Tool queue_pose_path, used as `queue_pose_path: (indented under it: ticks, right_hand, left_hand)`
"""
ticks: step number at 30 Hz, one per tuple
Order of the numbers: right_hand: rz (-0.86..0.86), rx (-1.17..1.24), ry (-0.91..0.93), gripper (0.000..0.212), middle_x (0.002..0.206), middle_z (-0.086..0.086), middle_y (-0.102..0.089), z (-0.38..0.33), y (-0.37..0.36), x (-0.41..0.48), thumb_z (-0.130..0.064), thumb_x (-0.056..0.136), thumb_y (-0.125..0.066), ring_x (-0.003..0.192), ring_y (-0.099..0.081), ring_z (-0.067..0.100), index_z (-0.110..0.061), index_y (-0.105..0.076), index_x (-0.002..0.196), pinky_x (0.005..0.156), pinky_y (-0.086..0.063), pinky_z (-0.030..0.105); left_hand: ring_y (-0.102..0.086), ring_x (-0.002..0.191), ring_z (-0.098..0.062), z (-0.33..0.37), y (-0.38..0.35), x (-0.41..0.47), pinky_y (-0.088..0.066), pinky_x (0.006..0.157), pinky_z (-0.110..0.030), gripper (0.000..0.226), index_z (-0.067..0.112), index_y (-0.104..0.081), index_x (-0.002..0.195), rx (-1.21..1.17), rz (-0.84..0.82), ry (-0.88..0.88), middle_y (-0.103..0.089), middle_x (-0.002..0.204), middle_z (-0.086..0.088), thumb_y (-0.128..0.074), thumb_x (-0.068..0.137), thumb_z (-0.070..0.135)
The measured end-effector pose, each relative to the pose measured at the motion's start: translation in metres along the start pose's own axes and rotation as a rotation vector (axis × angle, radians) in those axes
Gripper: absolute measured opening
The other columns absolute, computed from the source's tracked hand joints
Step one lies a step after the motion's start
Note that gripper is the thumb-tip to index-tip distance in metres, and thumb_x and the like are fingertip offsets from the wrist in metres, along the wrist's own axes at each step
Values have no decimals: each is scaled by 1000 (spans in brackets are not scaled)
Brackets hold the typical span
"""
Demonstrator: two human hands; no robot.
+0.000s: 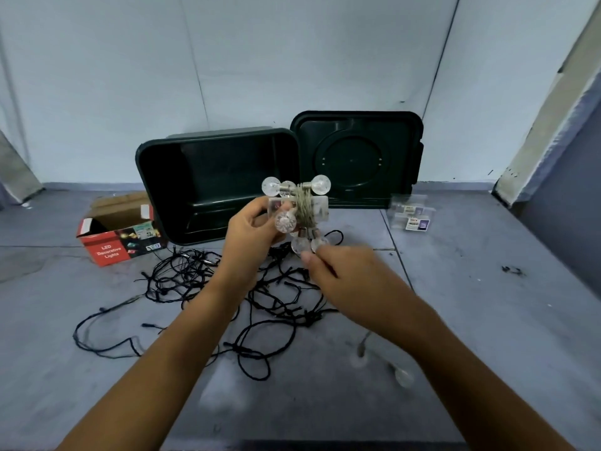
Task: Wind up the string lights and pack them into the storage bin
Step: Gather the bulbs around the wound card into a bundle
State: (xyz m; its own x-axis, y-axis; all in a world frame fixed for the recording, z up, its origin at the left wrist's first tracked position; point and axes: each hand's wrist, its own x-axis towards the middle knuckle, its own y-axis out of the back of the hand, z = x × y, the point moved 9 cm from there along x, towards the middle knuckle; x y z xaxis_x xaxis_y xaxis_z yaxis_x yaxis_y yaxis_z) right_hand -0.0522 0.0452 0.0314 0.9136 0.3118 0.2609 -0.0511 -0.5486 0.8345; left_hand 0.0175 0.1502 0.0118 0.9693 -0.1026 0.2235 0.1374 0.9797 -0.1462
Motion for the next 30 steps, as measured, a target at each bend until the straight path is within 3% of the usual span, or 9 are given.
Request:
queue_pose_path:
  ticks: [5, 8, 12, 17, 20, 21, 23, 27, 30]
  right_hand:
    - [157, -213, 222, 59, 41, -4, -40, -40, 64, 31, -49, 95, -29, 30, -31, 7, -12, -51, 54, 36, -27, 14]
    - [191, -131, 191, 63, 40, -5, -35, -30, 83, 57, -51, 95, -32, 33, -31, 10, -9, -48, 51, 42, -30, 17]
    - [98, 309, -12, 61, 57, -2, -49, 11, 78, 83, -51, 97, -28, 40, -43, 6, -4, -56, 69, 48, -34, 21]
    - [-157, 1030, -165, 68, 47, 0, -50, 50, 19, 95, -50, 97, -17, 33, -41, 8, -5, -50, 60, 36, -34, 16]
    - [-160, 1481, -317, 55, 42, -1, -54, 58, -17, 77, -38, 92, -38, 36, -51, 10, -16, -56, 46, 40, -42, 20]
    - [-73, 1426, -342, 52, 40, 1, -55, 66, -24, 66, -26, 91, -40, 36, -53, 8, -18, -60, 44, 39, -43, 19]
    - [72, 1152, -330, 45, 44, 1, -59, 76, -39, 41, -13, 97, -35, 41, -55, 12, -13, -62, 61, 40, -44, 20]
    - [77, 959, -277, 39, 59, 7, -53, 71, -69, 1, -28, 99, -29, 50, -50, 16, -2, -51, 79, 50, -46, 24]
    - [80, 675, -159, 34, 58, -3, -45, 47, -60, -13, -37, 97, -30, 48, -41, 5, -20, -48, 73, 49, -37, 24]
  left_hand:
    - [-69, 84, -12, -2, -17, -10, -53, 70, -19, 18, 9, -62, 107, 94, -138, -29, -73, 89, 1, -57, 90, 9]
    - [-69, 86, -11, 2, -28, -16, -52, 71, -18, 20, 6, -63, 108, 101, -211, -38, -73, 91, 2, -58, 89, 8]
    - [-67, 82, -6, 7, -37, -24, -49, 70, -15, 15, 11, -64, 101, 130, -316, -44, -72, 83, 8, -57, 87, 10]
    - [-67, 85, -13, 9, -35, -27, -52, 74, -23, 15, 15, -67, 97, 23, -320, -42, -71, 87, 4, -61, 84, 17]
    - [-67, 86, -14, 16, -36, -27, -53, 74, -24, 17, 12, -66, 100, -72, -316, -52, -71, 90, 3, -59, 84, 13]
    - [-67, 84, -14, 19, -34, -25, -53, 72, -23, 16, 11, -65, 100, -100, -294, -58, -71, 88, 2, -60, 84, 11]
    - [-68, 81, -14, 27, -26, -18, -53, 69, -22, 13, 11, -65, 97, -143, -226, -71, -72, 86, 0, -60, 84, 10]
    - [-68, 85, -17, 31, 5, 1, -53, 70, -22, 14, 19, -66, 94, -105, -8, -81, -71, 88, -2, -58, 88, 10]
    - [-67, 93, -22, 26, 18, 7, -52, 74, -23, 13, 18, -66, 96, -35, 65, -94, -70, 94, -5, -58, 89, 12]
